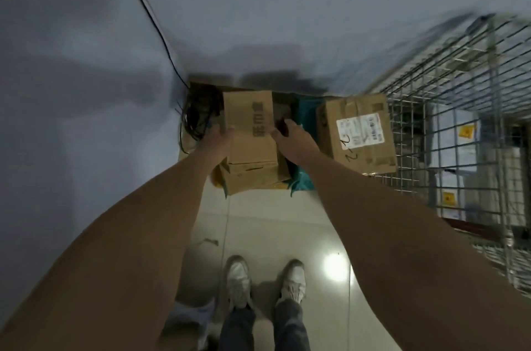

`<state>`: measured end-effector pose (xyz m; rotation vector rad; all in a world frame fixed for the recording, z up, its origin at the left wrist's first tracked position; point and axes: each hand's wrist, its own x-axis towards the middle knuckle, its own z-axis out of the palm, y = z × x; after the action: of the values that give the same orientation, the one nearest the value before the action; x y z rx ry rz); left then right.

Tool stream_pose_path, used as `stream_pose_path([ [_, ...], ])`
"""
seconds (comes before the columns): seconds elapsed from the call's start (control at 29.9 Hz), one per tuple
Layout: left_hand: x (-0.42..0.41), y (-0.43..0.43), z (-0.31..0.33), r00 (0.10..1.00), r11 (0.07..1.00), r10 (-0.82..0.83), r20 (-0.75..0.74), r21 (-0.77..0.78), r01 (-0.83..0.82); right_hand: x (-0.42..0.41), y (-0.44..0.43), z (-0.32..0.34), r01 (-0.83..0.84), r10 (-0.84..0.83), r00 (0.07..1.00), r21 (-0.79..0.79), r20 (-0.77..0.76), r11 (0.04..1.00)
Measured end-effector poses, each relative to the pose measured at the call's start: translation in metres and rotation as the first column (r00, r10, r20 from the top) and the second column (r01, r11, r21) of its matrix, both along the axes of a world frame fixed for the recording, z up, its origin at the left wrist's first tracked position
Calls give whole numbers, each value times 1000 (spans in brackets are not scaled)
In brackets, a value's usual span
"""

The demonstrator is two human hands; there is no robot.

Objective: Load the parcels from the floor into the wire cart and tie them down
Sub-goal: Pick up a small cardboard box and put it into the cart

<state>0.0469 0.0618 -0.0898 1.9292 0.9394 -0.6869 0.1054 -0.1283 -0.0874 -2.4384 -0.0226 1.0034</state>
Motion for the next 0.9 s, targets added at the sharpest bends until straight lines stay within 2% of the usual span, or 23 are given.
stream_pose_path([
  [0.17,2,9,-91,970,962,237,-50,-128,-242,-4,13,-80,259,-246,956,69,-161,963],
  [0.3,2,5,-130,942,891,331,-45,-315,-328,-7,20,-120,375,-346,907,86,-240,923],
  [0.4,4,-2,-143,925,877,381,6,-320,-359,-9,23,-136,437,-387,876,135,-289,889],
  [0.5,5,-4,-157,906,862,421,43,-329,-385,-11,26,-146,477,-425,866,175,-264,862],
  [0.77,-8,3,-161,903,841,420,95,-414,-348,-13,24,-118,448,-406,890,230,-209,864],
  [0.9,7,-1,-104,906,853,397,148,-425,-304,-7,23,-75,447,-416,894,284,-165,848],
])
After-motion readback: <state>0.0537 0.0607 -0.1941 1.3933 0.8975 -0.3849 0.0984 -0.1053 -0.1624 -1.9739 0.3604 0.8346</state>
